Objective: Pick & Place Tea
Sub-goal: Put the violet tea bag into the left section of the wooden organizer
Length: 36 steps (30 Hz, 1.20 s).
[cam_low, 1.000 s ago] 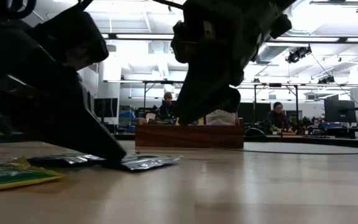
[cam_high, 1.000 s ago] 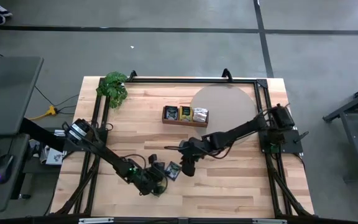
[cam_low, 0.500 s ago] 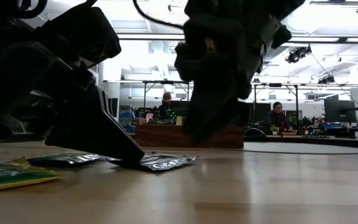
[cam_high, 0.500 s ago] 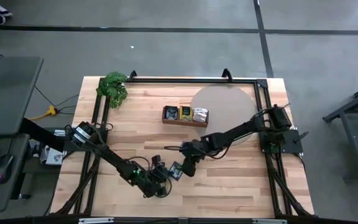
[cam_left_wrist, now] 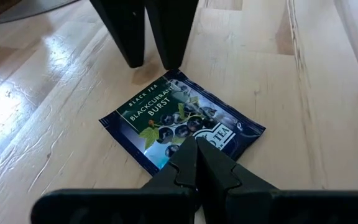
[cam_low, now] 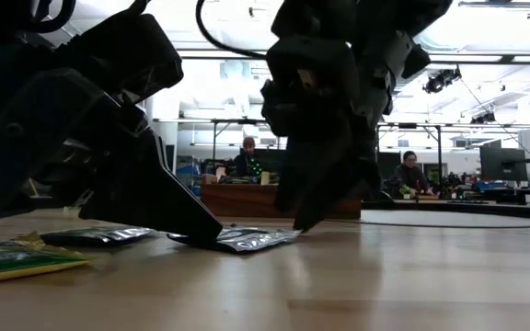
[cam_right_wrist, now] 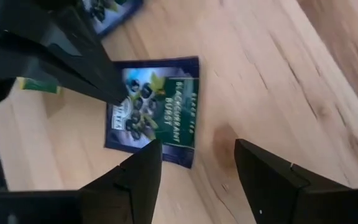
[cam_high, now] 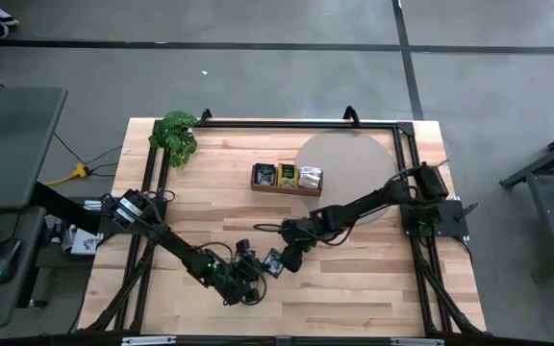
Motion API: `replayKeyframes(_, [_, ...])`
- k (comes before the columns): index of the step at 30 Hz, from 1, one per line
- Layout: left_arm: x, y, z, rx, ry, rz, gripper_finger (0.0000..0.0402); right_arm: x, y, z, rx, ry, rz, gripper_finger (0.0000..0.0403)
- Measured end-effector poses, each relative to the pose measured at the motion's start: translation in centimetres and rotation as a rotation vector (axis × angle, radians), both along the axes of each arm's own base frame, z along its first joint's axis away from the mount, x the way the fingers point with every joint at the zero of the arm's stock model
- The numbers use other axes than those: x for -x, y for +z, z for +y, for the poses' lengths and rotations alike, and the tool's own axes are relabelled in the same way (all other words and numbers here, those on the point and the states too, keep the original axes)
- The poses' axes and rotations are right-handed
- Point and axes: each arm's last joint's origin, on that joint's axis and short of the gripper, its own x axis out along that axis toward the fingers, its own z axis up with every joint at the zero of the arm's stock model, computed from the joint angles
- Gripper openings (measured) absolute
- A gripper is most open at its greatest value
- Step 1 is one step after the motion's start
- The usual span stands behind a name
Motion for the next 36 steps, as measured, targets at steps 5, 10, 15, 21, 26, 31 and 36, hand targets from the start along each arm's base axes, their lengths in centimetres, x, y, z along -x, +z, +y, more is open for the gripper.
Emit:
replayKeyframes(5, [-0.1, 0.0, 0.0, 0.004, 0.000, -0.008, 0.0001, -0.3, -1.1, 0.2, -0.051, 0.000, 0.023, 0.0198])
replayKeyframes(10, [-0.1, 0.0, 0.0, 0.003, 0.000, -0.008, 0.0001, -0.9, -2.2, 0.8, -0.098, 0.006, 0.008, 0.0198])
replayKeyframes(15, [-0.1, 0.0, 0.0, 0.003, 0.000, -0.009, 0.0001, -1.1, -2.3, 1.6, -0.136, 0.024, -0.029, 0.0198])
replayKeyframes(21, [-0.1, 0.0, 0.0, 0.006, 0.000, -0.012, 0.0001, -1.3, -2.2, 2.2, -0.164, 0.045, -0.064, 0.0197])
replayKeyframes(26, [-0.1, 0.0, -0.1, 0.007, 0.000, -0.014, 0.0001, -1.3, -2.2, 2.4, -0.148, 0.054, -0.080, 0.0188])
replayKeyframes(31, [-0.1, 0.0, -0.1, 0.007, -0.001, -0.014, 0.0001, -1.2, -2.3, 2.3, -0.118, 0.051, -0.080, 0.0151])
replayKeyframes(36, [-0.1, 0.0, -0.1, 0.008, -0.001, -0.013, 0.0001, -1.2, -2.4, 2.3, -0.095, 0.044, -0.079, 0.0097])
